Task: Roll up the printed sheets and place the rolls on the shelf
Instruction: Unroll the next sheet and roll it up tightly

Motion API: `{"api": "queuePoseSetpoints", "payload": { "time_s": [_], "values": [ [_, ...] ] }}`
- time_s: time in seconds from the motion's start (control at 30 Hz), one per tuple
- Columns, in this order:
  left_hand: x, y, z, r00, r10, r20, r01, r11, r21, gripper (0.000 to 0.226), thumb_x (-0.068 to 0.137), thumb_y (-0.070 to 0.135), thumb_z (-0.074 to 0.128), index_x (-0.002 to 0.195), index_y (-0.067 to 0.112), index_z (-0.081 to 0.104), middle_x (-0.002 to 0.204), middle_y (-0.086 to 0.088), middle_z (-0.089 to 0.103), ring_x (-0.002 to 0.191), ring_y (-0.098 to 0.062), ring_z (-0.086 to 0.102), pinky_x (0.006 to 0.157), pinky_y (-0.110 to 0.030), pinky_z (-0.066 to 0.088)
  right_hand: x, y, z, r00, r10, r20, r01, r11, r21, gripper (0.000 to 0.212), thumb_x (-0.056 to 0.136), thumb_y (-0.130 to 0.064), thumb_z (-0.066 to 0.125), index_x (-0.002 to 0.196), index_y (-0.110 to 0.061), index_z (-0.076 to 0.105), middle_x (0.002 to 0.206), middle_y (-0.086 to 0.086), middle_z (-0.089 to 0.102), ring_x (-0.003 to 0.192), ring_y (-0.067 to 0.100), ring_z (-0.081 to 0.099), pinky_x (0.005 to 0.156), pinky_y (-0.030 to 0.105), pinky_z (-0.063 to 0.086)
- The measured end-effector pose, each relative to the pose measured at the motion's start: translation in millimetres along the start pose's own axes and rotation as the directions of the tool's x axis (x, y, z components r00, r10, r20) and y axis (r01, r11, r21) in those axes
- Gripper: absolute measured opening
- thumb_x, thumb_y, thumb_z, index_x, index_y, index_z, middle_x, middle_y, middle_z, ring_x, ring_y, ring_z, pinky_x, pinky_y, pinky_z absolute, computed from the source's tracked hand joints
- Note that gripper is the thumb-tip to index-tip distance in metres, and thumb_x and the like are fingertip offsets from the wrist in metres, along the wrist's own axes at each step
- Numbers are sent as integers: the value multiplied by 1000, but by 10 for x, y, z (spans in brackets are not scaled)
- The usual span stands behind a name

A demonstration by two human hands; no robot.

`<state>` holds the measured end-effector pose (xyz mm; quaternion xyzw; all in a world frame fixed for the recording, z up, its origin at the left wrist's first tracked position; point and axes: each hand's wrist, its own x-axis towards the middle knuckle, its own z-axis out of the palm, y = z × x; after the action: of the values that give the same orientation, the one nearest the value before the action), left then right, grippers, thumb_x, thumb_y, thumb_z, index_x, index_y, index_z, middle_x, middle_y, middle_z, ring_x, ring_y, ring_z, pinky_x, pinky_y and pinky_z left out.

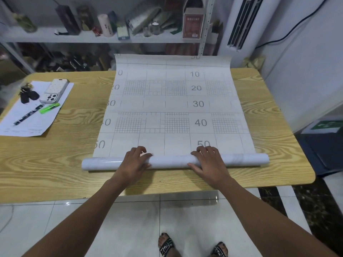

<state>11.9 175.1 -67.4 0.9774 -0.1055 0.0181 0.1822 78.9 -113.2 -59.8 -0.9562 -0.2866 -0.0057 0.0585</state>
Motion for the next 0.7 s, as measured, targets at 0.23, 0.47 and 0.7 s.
{"api": "queuePoseSetpoints", "payload": {
  "time_s": [0.23,0.47,0.7],
  "values": [
    [21,1,-30,1000,-10,28,9,999,36,43,86,39,38,119,14,50,93,-4,55,83,-14,37,71,-32,35,-10,43,27,1000,-10,23,10,1000,7,52,87,-59,35,113,-20,59,106,-1,58,95,21,53,90,33,31],
    [58,1,-25,994,-67,91,63,997,42,56,85,48,25,123,15,51,102,-1,56,92,-23,49,81,-30,30,-45,63,14,999,-21,29,20,999,30,59,86,-64,33,118,-20,55,110,-1,57,96,21,53,90,36,37],
    [67,15,-29,991,-85,102,79,995,61,55,85,47,24,119,16,54,101,-1,59,93,-23,52,83,-32,31,-31,41,14,998,-7,55,6,1000,16,65,80,-67,33,122,-21,53,111,-3,58,98,19,54,89,36,42]
  ]
}}
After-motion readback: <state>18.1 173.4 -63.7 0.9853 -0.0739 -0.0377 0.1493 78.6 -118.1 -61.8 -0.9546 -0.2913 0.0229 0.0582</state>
